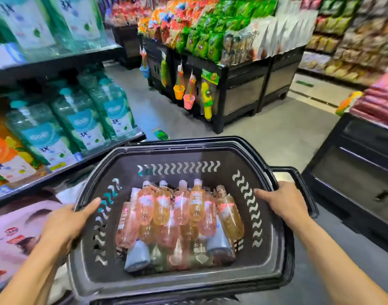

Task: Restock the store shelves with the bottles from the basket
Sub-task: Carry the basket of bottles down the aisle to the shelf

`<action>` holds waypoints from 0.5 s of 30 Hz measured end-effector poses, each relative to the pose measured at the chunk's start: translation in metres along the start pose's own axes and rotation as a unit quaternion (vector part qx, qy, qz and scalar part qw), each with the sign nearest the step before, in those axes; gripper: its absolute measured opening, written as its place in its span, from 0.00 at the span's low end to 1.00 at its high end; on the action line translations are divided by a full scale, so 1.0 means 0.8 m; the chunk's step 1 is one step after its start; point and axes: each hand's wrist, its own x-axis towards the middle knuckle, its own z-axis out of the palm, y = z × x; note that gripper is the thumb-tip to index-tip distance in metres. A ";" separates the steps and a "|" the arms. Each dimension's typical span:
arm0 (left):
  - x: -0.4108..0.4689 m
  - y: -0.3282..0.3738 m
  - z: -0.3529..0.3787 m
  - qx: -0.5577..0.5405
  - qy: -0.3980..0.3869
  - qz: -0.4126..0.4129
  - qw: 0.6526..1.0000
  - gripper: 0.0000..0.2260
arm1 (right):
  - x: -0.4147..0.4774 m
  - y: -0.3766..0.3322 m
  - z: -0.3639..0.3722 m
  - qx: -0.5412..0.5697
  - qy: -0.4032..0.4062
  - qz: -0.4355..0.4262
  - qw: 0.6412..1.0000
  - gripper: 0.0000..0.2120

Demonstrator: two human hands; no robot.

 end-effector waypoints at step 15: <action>0.146 0.182 0.122 0.038 -0.087 0.045 0.995 0.21 | 0.170 -0.028 -0.054 -0.058 0.040 0.066 0.995 0.21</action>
